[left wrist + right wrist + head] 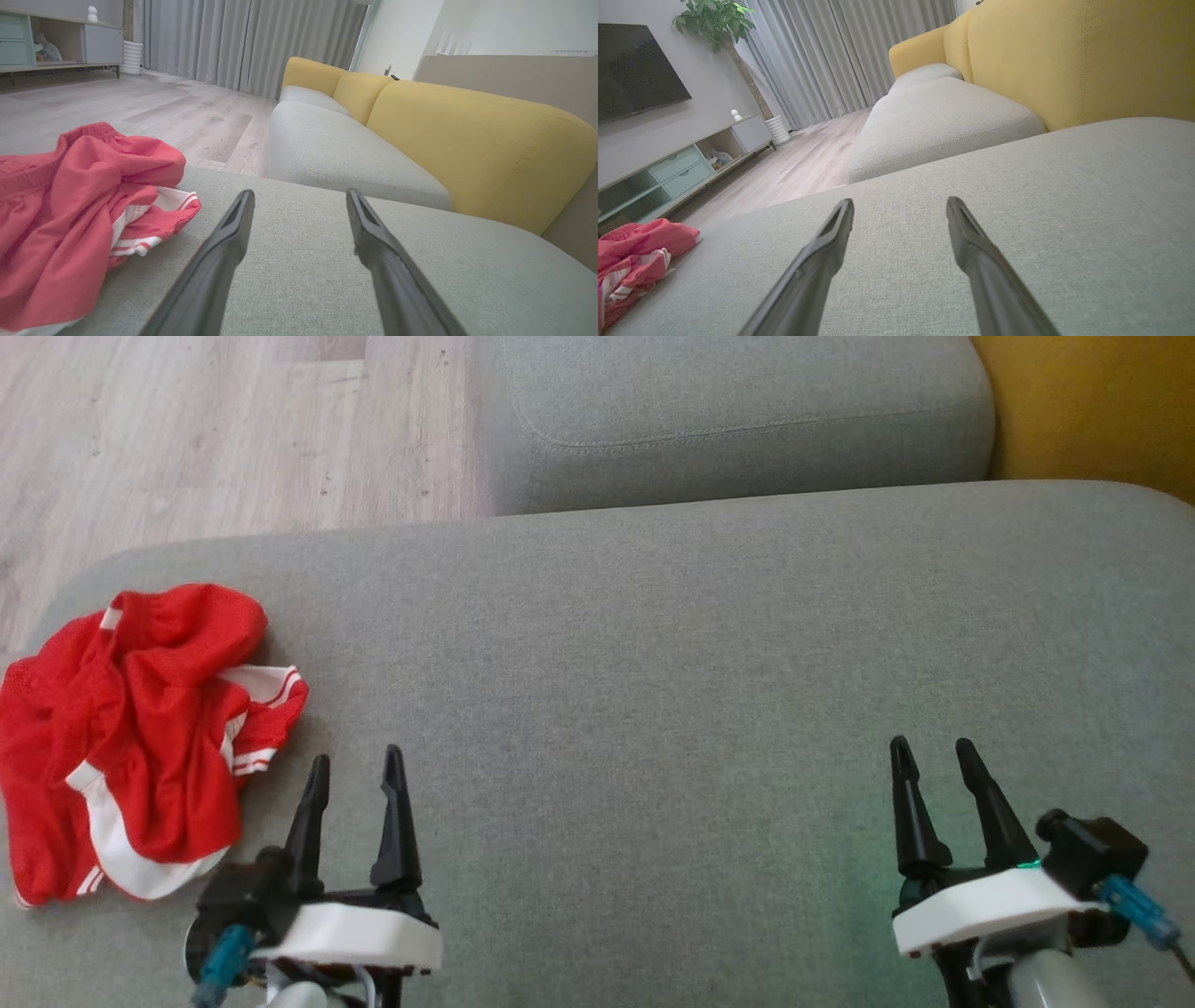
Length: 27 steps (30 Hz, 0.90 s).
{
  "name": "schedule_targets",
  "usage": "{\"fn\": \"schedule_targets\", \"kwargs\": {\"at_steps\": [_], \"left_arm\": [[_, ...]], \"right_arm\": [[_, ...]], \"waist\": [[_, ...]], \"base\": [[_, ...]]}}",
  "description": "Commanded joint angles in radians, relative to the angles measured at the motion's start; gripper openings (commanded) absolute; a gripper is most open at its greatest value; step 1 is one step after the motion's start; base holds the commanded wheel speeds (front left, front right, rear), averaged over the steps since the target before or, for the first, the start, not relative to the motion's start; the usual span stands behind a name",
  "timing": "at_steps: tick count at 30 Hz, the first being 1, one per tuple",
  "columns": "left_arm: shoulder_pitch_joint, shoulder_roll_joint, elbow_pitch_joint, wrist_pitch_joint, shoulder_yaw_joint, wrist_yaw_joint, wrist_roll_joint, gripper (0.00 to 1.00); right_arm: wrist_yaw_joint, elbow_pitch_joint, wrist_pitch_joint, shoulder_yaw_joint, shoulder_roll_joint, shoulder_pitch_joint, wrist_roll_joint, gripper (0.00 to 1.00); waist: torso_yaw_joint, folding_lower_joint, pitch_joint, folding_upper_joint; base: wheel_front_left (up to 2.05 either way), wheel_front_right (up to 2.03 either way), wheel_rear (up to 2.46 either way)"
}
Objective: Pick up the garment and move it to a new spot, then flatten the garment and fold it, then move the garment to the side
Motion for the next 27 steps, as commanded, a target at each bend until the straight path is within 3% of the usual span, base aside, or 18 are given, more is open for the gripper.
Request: {"fn": "schedule_targets", "kwargs": {"at_steps": [1, 13, 27], "left_arm": [[-0.051, 0.016, -0.039, -0.016, 0.015, 0.003, 0.028, 1.00], [-0.040, 0.013, -0.003, -0.051, 0.028, 0.028, 0.168, 1.00], [-0.035, -0.002, 0.015, -0.093, 0.044, 0.021, 0.334, 1.00]], "right_arm": [[-0.001, -0.034, -0.017, 0.021, -0.010, -0.042, -0.030, 1.00], [-0.001, -0.037, -0.053, 0.018, -0.011, -0.040, -0.183, 1.00], [-0.001, -0.035, -0.094, 0.014, -0.012, -0.041, -0.347, 1.00]], "waist": [[0.000, 0.0000, 0.000, 0.0000], [0.003, 0.0000, -0.004, 0.0000], [0.008, 0.0000, -0.005, 0.0000]], "base": [[0.00, 0.00, 0.00], [0.00, 0.00, 0.00], [0.00, 0.00, 0.00]]}}
